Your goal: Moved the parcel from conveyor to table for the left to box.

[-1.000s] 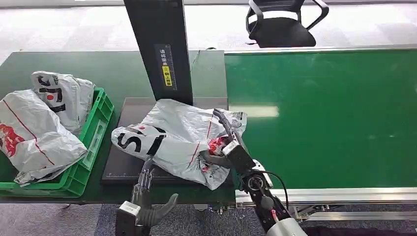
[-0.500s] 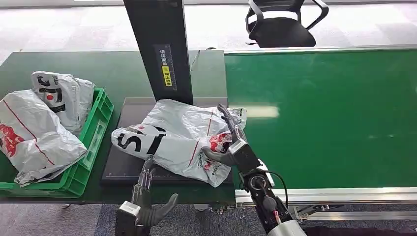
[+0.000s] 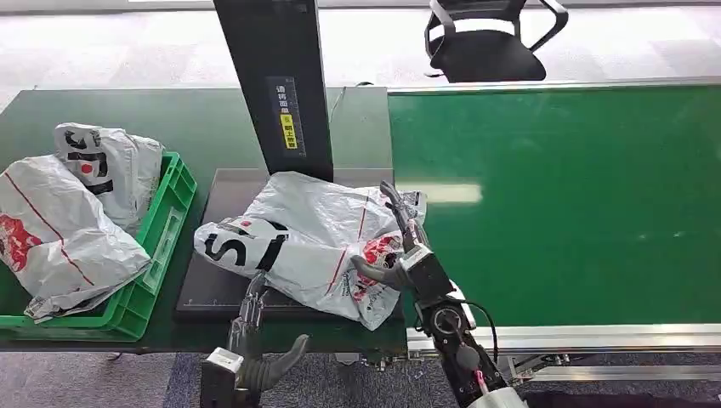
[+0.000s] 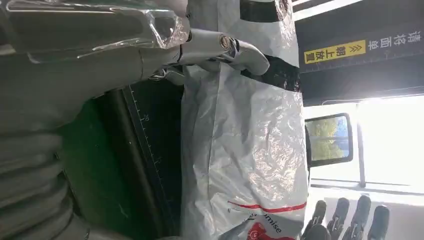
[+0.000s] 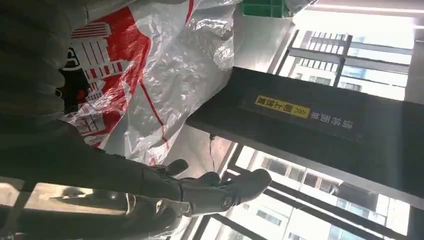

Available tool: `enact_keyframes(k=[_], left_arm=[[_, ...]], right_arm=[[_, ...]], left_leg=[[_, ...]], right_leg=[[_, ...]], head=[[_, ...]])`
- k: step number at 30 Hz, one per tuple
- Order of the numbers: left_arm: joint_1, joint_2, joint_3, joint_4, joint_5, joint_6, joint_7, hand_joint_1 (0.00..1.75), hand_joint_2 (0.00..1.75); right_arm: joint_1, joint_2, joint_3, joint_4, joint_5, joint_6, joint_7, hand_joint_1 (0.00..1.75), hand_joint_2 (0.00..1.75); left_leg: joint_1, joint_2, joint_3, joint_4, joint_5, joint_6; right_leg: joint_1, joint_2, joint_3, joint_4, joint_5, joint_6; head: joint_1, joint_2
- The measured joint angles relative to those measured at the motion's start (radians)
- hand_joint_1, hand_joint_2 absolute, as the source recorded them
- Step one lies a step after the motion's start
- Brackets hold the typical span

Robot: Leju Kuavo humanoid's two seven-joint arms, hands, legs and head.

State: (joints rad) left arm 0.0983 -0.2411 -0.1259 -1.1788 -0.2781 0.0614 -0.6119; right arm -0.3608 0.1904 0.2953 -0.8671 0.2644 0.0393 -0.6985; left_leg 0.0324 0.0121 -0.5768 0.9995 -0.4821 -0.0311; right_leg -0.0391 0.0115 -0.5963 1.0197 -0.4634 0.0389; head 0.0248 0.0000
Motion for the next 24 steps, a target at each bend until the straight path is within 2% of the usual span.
enact_keyframes(k=[14, 17, 20, 24], left_arm=[[-0.009, 0.0, 0.0, 0.006, 0.0, -0.001, 0.0, 0.0, 1.75], [-0.009, 0.0, 0.0, 0.006, 0.0, -0.001, 0.0, 0.0, 1.75], [-0.008, 0.0, 0.0, 0.005, 0.002, 0.001, 0.0, 0.0, 1.75], [-0.004, 0.0, 0.0, -0.004, 0.004, 0.002, 0.0, 0.0, 1.75]], right_arm=[[0.022, 0.0, 0.0, -0.026, 0.003, 0.005, 0.0, 0.0, 1.75], [0.017, -0.002, 0.002, -0.018, 0.054, 0.033, 0.058, 0.0, 1.75], [0.0, -0.006, 0.019, 0.032, 0.147, 0.002, 0.132, 0.0, 1.75], [-0.023, -0.008, 0.039, 0.114, 0.206, -0.015, 0.172, 0.0, 1.75]], left_leg=[[0.0, 0.0, 0.0, 0.0, 0.0, 0.0], [0.0, 0.0, 0.0, 0.0, 0.0, 0.0], [0.0, 0.0, 0.0, 0.0, 0.0, 0.0], [0.0, 0.0, 0.0, 0.0, 0.0, 0.0]], right_leg=[[0.0, 0.0, 0.0, 0.0, 0.0, 0.0], [0.0, 0.0, 0.0, 0.0, 0.0, 0.0], [0.0, 0.0, 0.001, 0.0, 0.0, 0.0], [0.0, 0.0, 0.001, 0.0, 0.0, 0.0]], head=[[0.0, 0.0], [0.0, 0.0], [0.0, 0.0], [0.0, 0.0]])
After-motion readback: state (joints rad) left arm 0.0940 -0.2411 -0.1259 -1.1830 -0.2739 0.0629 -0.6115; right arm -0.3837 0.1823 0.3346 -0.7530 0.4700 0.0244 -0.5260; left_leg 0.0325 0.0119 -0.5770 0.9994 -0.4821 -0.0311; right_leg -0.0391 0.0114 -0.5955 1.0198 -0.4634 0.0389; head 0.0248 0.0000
